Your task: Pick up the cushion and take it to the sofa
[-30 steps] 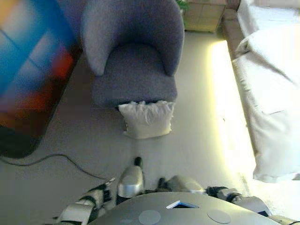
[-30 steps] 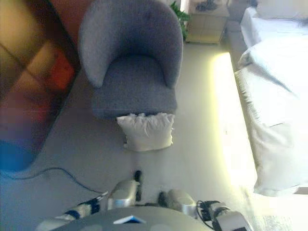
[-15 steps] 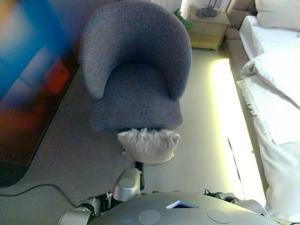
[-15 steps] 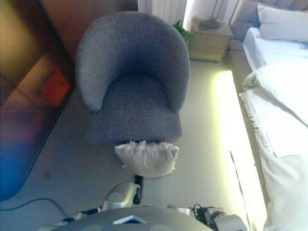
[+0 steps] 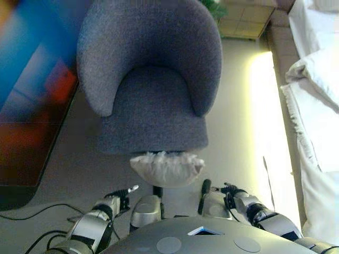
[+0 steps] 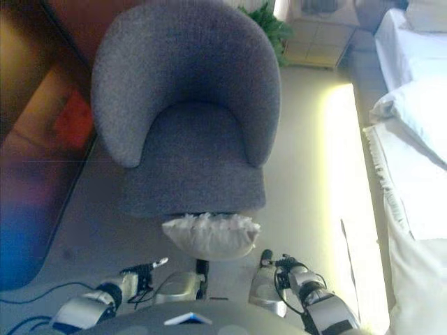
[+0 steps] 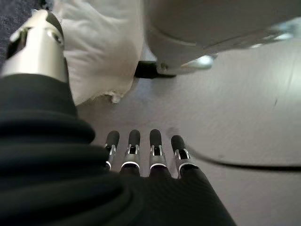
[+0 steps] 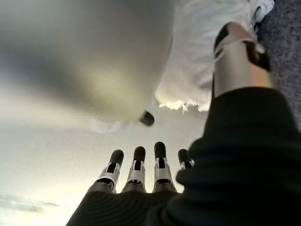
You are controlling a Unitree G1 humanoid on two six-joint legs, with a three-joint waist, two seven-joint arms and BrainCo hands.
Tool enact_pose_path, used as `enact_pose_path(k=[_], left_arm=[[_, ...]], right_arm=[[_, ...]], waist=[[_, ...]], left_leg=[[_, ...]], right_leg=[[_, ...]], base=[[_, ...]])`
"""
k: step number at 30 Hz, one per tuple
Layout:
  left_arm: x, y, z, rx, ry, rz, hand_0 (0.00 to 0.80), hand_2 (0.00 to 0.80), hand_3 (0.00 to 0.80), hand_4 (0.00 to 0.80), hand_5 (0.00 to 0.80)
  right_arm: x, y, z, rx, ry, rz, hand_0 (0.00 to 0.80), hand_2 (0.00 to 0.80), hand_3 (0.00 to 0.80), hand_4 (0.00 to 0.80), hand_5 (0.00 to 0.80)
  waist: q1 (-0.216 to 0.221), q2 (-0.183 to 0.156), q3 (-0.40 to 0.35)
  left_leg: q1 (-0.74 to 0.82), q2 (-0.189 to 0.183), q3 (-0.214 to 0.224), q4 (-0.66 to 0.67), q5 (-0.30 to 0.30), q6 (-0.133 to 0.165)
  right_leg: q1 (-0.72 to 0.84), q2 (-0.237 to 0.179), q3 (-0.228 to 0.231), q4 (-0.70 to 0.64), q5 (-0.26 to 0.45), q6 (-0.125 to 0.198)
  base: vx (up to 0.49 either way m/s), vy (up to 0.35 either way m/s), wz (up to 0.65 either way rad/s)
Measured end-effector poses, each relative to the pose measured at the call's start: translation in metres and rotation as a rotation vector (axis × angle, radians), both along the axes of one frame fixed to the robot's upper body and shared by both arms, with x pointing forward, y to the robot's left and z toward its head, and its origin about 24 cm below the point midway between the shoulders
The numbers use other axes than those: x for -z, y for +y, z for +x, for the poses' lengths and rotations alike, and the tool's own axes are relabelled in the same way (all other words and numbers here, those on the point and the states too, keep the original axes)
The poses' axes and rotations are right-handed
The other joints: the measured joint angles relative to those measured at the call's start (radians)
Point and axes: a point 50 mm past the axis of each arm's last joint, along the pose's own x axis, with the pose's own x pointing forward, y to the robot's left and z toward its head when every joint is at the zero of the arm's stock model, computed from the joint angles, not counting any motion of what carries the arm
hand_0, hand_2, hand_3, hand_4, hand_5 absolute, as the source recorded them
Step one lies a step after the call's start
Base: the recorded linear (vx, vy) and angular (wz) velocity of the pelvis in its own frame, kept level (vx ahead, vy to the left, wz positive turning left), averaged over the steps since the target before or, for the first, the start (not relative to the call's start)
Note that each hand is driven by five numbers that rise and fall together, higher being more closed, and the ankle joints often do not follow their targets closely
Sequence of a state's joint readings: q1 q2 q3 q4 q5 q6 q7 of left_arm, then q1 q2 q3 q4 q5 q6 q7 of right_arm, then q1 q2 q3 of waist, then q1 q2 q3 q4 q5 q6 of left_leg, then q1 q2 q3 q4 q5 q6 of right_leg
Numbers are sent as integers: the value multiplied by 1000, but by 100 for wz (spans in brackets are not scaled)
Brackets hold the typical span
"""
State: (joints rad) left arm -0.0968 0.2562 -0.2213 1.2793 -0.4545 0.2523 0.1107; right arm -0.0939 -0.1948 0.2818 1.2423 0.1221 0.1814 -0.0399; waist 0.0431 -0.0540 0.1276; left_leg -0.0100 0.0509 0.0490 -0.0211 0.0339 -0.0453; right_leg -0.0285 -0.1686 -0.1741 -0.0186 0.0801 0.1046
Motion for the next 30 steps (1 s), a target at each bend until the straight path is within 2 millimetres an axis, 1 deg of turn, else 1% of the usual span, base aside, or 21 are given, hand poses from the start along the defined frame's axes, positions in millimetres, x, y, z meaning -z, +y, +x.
enact_pose_path(k=[1, 2, 3, 6, 8, 9, 12, 14, 15, 16, 17, 18, 19, 20, 21, 22, 23, 24, 26, 27, 30], left_arm=[[1, 2, -5, -29, 7, 4, 0, 0, 0, 0, 0], [2, 2, -12, -40, 22, 7, 0, 0, 0, 0, 0], [3, 2, -18, -49, 37, 9, 0, 0, 0, 0, 0], [5, -4, -19, -54, 41, 9, 0, 0, 0, 0, 0], [5, -8, -18, -56, 35, 9, 0, 0, 0, 0, 0], [6, -12, -15, -53, 27, 0, 0, 0, 0, 0, 0], [7, -23, -11, -50, 12, -24, 0, 0, 0, 0, 0], [7, -28, -5, -38, -10, -37, 0, 0, 0, 0, 0], [6, -29, -1, -35, -25, -40, 0, 0, 0, 0, 0], [6, -26, -2, -38, -27, -34, 0, 0, 0, 0, 0], [6, -22, -7, -41, -13, -24, 0, 0, 0, 0, 0], [7, -20, -10, -43, -3, -21, 0, 0, 0, 0, 0], [7, -21, -11, -41, -3, -24, 0, 0, 0, 0, 0], [8, -23, -13, -36, 0, -32, 0, 0, 0, 0, 0], [8, -26, -9, -4, -5, -31, 0, 0, 0, 0, 0], [6, -28, -2, 31, -20, -29, 0, 0, 0, 0, 0], [4, -27, 9, 65, -45, -24, 0, 0, 0, 0, 0], [2, -24, 14, 86, -56, -14, 0, 0, 0, 0, 0], [0, -14, 14, 97, -49, 13, 0, 0, 0, 0, 0], [0, -10, 13, 94, -43, 27, 0, 0, 0, 0, 0], [-1, -1, 8, 85, -29, 67, 0, 0, 0, 0, 0]], right_arm=[[2, -4, -10, 2, 28, -7, 0, 0, 0, 0, 0], [2, -7, -15, 5, 40, -14, 0, 0, 0, 0, 0], [2, -11, -16, 7, 43, -21, 0, 0, 0, 0, 0], [-2, -22, -8, 6, 22, -49, 0, 0, 0, 0, 0], [-5, -28, -2, 5, 4, -68, 0, 0, 0, 0, 0], [-7, -32, 1, 6, -5, -81, 0, 0, 0, 0, 0], [-10, -39, 6, 28, -23, -107, 0, 0, 0, 0, 0], [-11, -42, 7, 72, -33, -115, 0, 0, 0, 0, 0], [-11, -42, 7, 93, -27, -113, 0, 0, 0, 0, 0], [-11, -41, 7, 97, -21, -114, 0, 0, 0, 0, 0], [-12, -40, 11, 97, -25, -118, 0, 0, 0, 0, 0], [-12, -41, 13, 98, -30, -127, 0, 0, 0, 0, 0], [-13, -45, 10, 102, -25, -139, 0, 0, 0, 0, 0], [-14, -49, 8, 108, -21, -150, 0, 0, 0, 0, 0], [-13, -54, 0, 128, -6, -158, 0, 0, 0, 0, 0], [-11, -55, -9, 137, 19, -161, 0, 0, 0, 0, 0], [-8, -51, -16, 145, 37, -149, 0, 0, 0, 0, 0], [-6, -45, -19, 153, 43, -130, 0, 0, 0, 0, 0], [-3, -34, -16, 145, 37, -98, 0, 0, 0, 0, 0], [-3, -30, -14, 137, 25, -88, 0, 0, 0, 0, 0], [-3, -22, -3, 99, -15, -32, 0, 0, 0, 0, 0]], waist=[[2, 2, -4], [10, 4, -8], [21, 8, -15], [27, 26, -15], [27, 57, -12], [25, 68, -7], [25, 127, 9], [11, 157, 23], [2, 147, 31], [0, 126, 42], [0, 105, 46], [-6, 98, 45], [-19, 100, 44], [-47, 117, 34], [-69, 135, 25], [-85, 142, 23], [-88, 129, 26], [-83, 96, 31], [-80, 56, 19], [-81, 46, 13], [-80, 46, 13]], left_leg=[[11, 34, 3, 1, -3, -19], [23, 62, 2, 1, -5, -34], [21, 85, 1, 7, -6, -59], [1, 123, -1, 19, 3, -91], [-24, 131, -5, 18, 13, -104], [-28, 133, -9, 15, 16, -106], [-62, 127, -12, 32, 26, -106], [-107, 125, 17, 66, 58, -114], [-114, 108, 37, 66, 93, -120], [-110, 88, 38, 86, 109, -119], [-95, 79, 53, 130, 74, -97], [-65, 73, 61, 142, 48, -100], [-38, 77, 63, 146, 33, -101], [-25, 85, 62, 131, 35, -88], [-9, 91, 64, 83, 7, -85], [5, 96, 63, 30, -14, -79], [24, 90, 65, -13, -6, -68], [29, 74, 68, -24, -2, -63], [36, 56, 81, -26, 2, -60], [43, 54, 84, -28, 0, -58], [71, 62, 79, -35, 0, -59]], right_leg=[[35, 31, -19, -31, 0, -18], [58, 61, -30, -51, 1, -30], [67, 84, -36, -67, 3, -45], [56, 125, -58, -70, 1, -77], [38, 135, -74, -70, -1, -84], [36, 134, -80, -70, 0, -84], [27, 126, -101, -70, -3, -82], [29, 106, -139, -69, -5, -78], [28, 83, -146, -71, -6, -78], [29, 49, -148, -72, 1, -86], [34, 13, -158, -70, 9, -81], [36, -10, -164, -60, 4, -61], [34, -26, -165, -49, 4, -48], [33, -22, -163, -34, -2, -33], [25, -13, -164, -18, -8, -18], [19, -5, -162, -5, -13, -8], [10, -10, -149, 12, -15, -3], [0, -23, -120, 22, -17, 7], [-5, -44, -103, 26, -14, 15], [-7, -47, -102, 40, -13, 17], [7, -41, -77, 63, -39, 25]], base=[[116, -278, 38], [73, -307, 19], [6, -211, -1], [-96, -185, 12], [-92, -63, 21], [-68, -14, 15], [-45, 24, 25], [-16, 131, 56], [-11, 270, 36], [-9, 315, -10], [-2, 299, -45], [13, 251, -51], [23, 217, -15], [32, 195, 25], [27, 146, 57], [17, 112, 62], [-8, 66, 45], [-30, 16, 12], [-37, -59, -12], [-44, -175, -10], [-27, -317, 4]])
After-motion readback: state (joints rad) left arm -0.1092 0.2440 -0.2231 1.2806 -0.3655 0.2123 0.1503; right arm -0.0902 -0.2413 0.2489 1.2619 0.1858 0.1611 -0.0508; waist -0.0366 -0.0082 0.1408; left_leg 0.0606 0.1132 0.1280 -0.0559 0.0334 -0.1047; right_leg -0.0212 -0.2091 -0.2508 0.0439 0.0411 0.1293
